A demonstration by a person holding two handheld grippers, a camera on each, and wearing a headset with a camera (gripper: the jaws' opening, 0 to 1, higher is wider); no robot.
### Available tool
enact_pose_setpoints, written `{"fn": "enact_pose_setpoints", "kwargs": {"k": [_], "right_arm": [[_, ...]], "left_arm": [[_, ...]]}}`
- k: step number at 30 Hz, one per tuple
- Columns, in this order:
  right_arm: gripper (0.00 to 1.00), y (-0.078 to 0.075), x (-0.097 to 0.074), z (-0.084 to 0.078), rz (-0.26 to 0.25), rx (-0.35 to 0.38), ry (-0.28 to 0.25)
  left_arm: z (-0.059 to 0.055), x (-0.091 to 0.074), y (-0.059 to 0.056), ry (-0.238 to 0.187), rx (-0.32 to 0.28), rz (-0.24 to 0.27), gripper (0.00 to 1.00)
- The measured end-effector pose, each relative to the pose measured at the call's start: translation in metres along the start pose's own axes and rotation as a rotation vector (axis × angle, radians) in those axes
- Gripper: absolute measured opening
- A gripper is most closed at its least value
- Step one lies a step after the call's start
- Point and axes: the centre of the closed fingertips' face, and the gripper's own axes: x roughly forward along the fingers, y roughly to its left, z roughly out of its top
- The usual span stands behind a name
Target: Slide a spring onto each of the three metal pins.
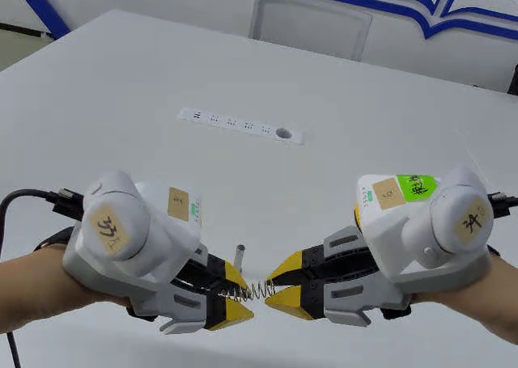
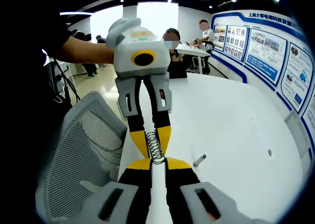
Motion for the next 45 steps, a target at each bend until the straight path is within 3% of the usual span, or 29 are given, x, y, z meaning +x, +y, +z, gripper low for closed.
{"fn": "enact_pose_setpoints", "kwargs": {"k": [9,25,35,38,40,45], "right_arm": [[0.11,-0.001,-0.006,0.014,0.011,0.061,-0.067],[0.11,0.002,0.0,0.037,0.043,0.131,-0.167],[0.11,0.002,0.006,0.043,0.032,0.131,-0.174],[0.11,0.002,0.008,0.049,0.019,0.138,-0.192],[0.11,0.003,0.009,0.058,0.01,0.095,-0.209],[0.11,-0.004,0.012,0.059,0.006,0.09,-0.187]], "left_arm": [[0.001,0.0,0.002,-0.008,-0.001,0.008,0.11],[0.002,0.003,0.002,-0.018,-0.004,0.007,0.11],[0.0,0.005,0.001,-0.019,-0.009,0.015,0.11],[0.003,0.004,0.001,-0.039,-0.027,0.013,0.11],[0.008,0.001,0.003,-0.069,-0.049,0.015,0.11],[0.005,-0.002,0.009,-0.067,-0.049,0.038,0.11]]}}
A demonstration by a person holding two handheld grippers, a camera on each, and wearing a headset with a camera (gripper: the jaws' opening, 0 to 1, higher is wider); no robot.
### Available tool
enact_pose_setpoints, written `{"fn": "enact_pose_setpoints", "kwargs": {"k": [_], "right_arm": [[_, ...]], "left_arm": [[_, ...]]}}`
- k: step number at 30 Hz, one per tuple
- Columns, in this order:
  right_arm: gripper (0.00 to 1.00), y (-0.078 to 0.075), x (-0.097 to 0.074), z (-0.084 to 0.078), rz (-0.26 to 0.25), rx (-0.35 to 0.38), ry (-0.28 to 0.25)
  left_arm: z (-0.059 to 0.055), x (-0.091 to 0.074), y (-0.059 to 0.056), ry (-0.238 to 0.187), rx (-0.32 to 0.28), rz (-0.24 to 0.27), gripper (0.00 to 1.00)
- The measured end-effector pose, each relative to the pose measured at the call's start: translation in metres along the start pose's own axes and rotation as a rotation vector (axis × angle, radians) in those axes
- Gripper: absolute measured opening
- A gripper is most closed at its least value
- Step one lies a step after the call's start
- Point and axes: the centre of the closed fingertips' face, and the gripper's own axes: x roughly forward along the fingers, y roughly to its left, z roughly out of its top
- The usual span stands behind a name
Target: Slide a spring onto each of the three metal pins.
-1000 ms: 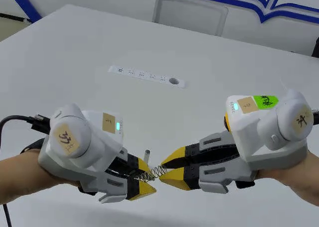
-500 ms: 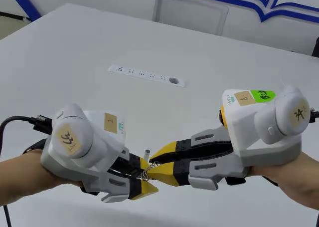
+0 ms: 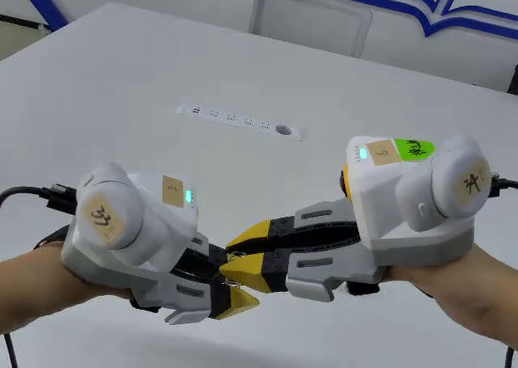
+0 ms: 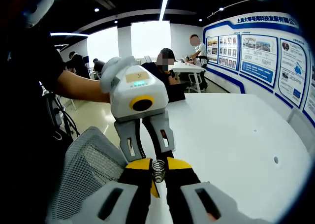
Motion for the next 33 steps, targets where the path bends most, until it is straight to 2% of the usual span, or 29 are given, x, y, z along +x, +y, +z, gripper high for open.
{"fn": "enact_pose_setpoints", "kwargs": {"k": [4,6,8,9,10,14,19,24,28,33], "right_arm": [[0.11,-0.002,0.002,0.0,0.001,0.029,-0.005],[0.11,-0.002,0.004,0.0,-0.018,0.006,0.0],[0.11,-0.001,0.004,0.002,-0.021,-0.008,-0.005],[0.11,0.0,0.004,0.006,-0.02,-0.008,-0.012],[0.11,-0.001,0.003,0.007,-0.019,-0.005,-0.015],[0.1,-0.008,0.002,0.007,-0.025,0.002,-0.01],[0.1,-0.012,0.001,0.01,-0.04,0.018,-0.03],[0.1,-0.018,0.0,0.013,-0.051,0.017,-0.045],[0.1,-0.022,-0.002,0.015,-0.054,0.018,-0.051],[0.1,-0.032,-0.005,0.015,-0.071,0.017,-0.053]], "left_arm": [[-0.002,-0.001,0.002,0.001,-0.003,0.01,0.11],[-0.003,-0.001,0.004,0.001,-0.006,0.017,0.11],[0.0,-0.002,0.004,-0.022,-0.033,0.013,0.11],[0.005,-0.002,0.001,-0.058,-0.072,-0.006,0.11],[0.005,-0.003,0.003,-0.065,-0.071,0.0,0.11],[0.004,-0.005,0.009,-0.068,-0.069,0.026,0.12],[0.007,-0.008,0.013,-0.081,-0.081,0.032,0.15],[0.0,-0.006,0.015,-0.046,-0.077,0.038,0.18],[-0.003,-0.007,0.017,-0.035,-0.075,0.048,0.21],[-0.012,-0.01,0.024,-0.007,-0.083,0.078,0.25]]}}
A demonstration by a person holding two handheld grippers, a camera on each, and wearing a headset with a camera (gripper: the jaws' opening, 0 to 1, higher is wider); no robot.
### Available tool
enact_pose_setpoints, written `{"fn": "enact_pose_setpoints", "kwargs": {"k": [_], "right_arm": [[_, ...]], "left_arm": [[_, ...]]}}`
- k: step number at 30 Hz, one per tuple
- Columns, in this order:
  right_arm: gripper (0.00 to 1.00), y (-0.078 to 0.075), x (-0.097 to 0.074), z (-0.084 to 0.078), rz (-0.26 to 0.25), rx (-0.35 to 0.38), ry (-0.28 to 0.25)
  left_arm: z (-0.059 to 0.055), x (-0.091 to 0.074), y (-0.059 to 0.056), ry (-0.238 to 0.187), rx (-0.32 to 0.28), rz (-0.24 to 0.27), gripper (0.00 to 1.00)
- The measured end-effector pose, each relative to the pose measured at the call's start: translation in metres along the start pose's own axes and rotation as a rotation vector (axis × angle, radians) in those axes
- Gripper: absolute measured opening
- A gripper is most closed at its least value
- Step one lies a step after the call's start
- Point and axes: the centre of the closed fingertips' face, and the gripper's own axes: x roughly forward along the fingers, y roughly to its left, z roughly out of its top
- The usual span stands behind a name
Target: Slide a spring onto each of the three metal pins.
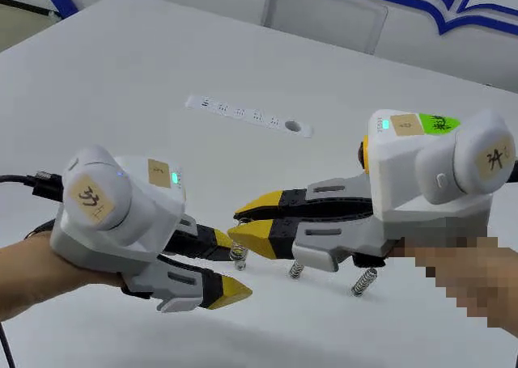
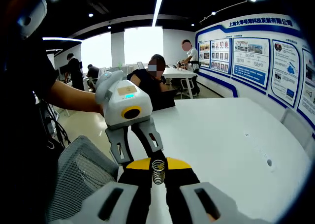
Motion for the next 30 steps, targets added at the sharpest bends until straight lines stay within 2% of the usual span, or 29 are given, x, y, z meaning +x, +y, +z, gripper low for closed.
{"fn": "enact_pose_setpoints", "kwargs": {"k": [6,10,15,18,24,26,30], "right_arm": [[0.1,-0.025,-0.006,0.002,-0.065,0.037,-0.023],[0.1,-0.043,-0.006,-0.001,-0.119,0.058,-0.021],[0.1,-0.056,0.004,-0.011,-0.14,0.082,-0.016],[0.1,-0.063,0.013,-0.024,-0.16,0.065,0.026],[0.1,-0.074,0.025,-0.04,-0.171,0.083,0.037],[0.1,-0.079,0.028,-0.045,-0.181,0.098,0.041],[0.1,-0.086,0.032,-0.053,-0.204,0.151,0.032]], "left_arm": [[-0.009,-0.009,0.01,0.027,-0.011,0.029,0.29],[-0.007,-0.015,0.017,0.005,-0.04,0.054,0.33],[-0.011,-0.022,0.024,0.015,-0.05,0.079,0.38],[-0.014,-0.026,0.026,0.018,-0.061,0.089,0.41],[-0.021,-0.025,0.022,0.029,-0.084,0.073,0.5],[-0.021,-0.024,0.02,0.018,-0.097,0.061,0.52],[-0.02,-0.023,0.021,0.009,-0.103,0.066,0.55]]}}
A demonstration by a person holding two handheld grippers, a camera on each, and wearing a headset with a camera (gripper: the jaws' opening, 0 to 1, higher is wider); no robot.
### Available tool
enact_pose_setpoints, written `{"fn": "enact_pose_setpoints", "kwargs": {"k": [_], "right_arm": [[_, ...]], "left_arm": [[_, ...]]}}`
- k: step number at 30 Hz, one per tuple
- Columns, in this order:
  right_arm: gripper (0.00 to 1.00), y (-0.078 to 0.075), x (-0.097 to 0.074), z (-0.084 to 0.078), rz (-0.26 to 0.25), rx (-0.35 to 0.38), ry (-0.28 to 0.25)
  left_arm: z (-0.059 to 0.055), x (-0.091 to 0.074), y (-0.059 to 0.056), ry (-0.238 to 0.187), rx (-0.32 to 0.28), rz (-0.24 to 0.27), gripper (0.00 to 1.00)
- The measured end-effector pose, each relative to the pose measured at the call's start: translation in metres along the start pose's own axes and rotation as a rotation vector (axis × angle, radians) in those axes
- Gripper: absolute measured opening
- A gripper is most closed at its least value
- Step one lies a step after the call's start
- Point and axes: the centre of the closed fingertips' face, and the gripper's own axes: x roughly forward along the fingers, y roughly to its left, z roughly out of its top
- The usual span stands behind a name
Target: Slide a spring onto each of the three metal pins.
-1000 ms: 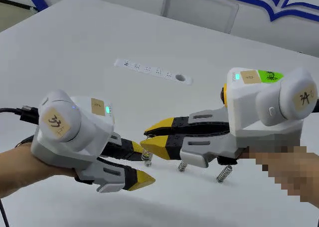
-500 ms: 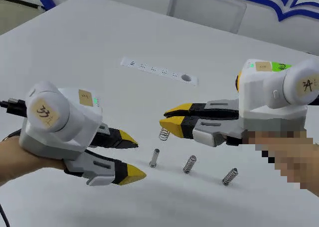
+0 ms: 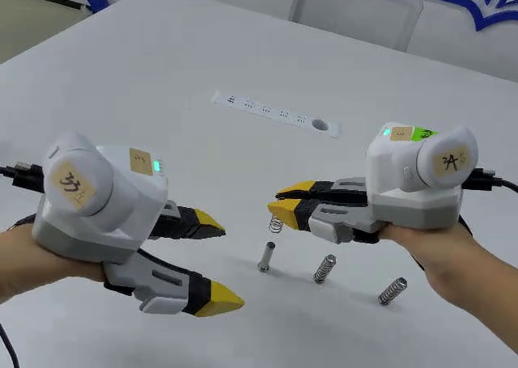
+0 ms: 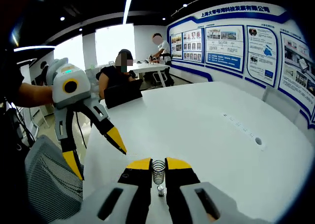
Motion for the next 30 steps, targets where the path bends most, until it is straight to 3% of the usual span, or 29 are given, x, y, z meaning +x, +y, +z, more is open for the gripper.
{"fn": "enact_pose_setpoints", "kwargs": {"k": [3,10,23,30], "right_arm": [[0.1,-0.005,0.005,-0.007,-0.024,-0.003,0.015],[0.1,-0.005,0.011,-0.017,-0.019,0.034,0.032],[0.1,-0.005,0.013,-0.028,-0.023,0.12,0.029],[0.1,-0.005,0.019,-0.034,-0.027,0.107,0.046]], "left_arm": [[0.0,0.0,0.004,0.002,-0.001,0.015,0.59],[-0.007,-0.002,0.009,0.02,-0.007,0.033,0.62],[-0.014,-0.001,0.006,0.027,-0.026,0.021,0.61],[-0.014,-0.001,0.006,0.028,-0.024,0.022,0.6]]}}
